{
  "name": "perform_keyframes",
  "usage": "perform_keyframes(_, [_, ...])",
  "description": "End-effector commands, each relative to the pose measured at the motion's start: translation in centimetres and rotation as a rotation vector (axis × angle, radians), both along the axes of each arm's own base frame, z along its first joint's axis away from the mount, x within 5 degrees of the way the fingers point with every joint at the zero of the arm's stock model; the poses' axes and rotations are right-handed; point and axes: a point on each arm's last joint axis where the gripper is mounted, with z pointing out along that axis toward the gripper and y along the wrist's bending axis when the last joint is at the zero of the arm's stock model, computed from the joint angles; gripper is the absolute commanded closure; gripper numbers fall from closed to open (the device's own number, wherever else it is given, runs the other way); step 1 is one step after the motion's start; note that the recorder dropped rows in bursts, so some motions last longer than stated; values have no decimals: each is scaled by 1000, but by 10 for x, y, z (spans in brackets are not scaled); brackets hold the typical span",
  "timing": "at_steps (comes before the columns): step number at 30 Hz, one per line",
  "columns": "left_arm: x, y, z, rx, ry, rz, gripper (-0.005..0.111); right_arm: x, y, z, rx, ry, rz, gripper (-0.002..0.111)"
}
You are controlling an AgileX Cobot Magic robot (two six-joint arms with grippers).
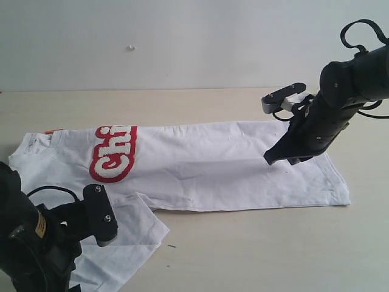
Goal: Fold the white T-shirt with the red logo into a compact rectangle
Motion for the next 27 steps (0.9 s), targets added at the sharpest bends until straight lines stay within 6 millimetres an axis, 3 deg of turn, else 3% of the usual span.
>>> perform_keyframes(1, [-2,-4,-3,-22,18,-20,42,-2,1,2,-2,8,10,108])
perform_keyframes(10, [0,-5,-30,46,93,-58,42,-2,1,2,-2,6,10,108])
perform_keyframes(12, [1,-6,-34,49,89,-71,47,-2,1,2,-2,6,10,108])
perform_keyframes(14, [4,-8,-39,46,76,-69,63,-2,1,2,-2,4,10,108])
perform_keyframes(17, [5,-9,-44,43,71,-58,102,-2,1,2,-2,2,10,108])
perform_keyframes(18, [5,-8,-44,47,77,-59,107,-2,1,2,-2,2,10,108])
perform_keyframes(23, [0,-6,-36,83,138,-74,107,-2,1,2,-2,2,10,108])
perform_keyframes(27, [4,-8,-14,123,178,-114,107,-2,1,2,5,2,4,108])
